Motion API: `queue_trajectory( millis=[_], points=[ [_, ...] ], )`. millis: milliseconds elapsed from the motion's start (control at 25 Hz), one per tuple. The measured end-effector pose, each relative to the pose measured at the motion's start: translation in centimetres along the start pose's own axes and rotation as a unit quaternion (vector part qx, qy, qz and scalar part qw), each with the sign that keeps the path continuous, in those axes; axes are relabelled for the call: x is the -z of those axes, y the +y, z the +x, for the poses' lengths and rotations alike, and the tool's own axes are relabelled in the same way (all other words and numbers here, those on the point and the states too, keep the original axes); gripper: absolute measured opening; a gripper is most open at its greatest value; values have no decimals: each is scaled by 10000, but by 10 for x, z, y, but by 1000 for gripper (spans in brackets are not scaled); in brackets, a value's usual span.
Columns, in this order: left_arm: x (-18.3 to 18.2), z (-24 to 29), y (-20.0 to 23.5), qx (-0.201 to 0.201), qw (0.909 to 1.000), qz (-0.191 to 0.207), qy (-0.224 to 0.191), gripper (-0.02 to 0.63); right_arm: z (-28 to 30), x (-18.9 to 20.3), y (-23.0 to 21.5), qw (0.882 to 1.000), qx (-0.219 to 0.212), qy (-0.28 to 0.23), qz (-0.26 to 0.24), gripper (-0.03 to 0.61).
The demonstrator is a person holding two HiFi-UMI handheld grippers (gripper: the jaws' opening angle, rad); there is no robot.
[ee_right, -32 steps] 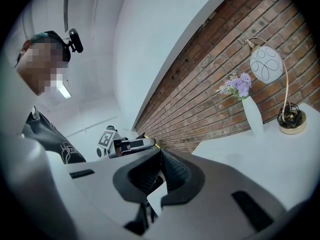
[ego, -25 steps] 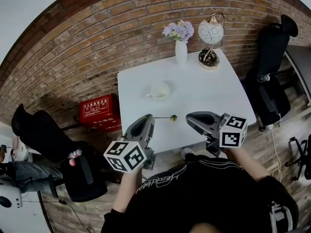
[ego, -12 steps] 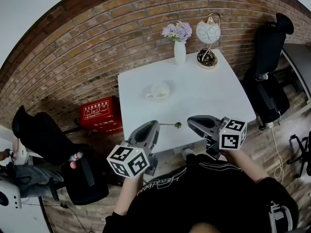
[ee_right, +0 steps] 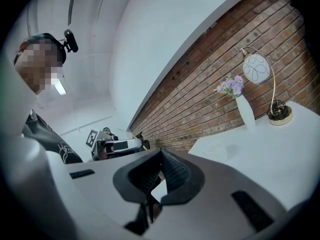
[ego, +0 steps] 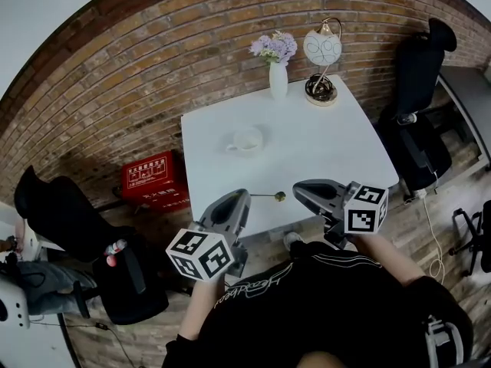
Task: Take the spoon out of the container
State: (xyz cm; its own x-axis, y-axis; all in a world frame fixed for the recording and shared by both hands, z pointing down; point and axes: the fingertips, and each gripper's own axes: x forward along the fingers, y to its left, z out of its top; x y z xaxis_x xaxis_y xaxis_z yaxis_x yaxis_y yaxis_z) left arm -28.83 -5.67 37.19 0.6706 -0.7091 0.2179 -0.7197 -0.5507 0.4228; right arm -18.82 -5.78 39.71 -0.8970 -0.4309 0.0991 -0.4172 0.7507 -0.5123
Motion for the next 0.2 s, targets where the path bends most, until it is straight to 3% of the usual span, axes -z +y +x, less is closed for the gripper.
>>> queue_trajectory(
  millis=[200],
  points=[
    [1, 0, -5, 84, 9999, 62, 37, 8, -1, 0, 6, 10000, -13, 49, -51, -3]
  ],
)
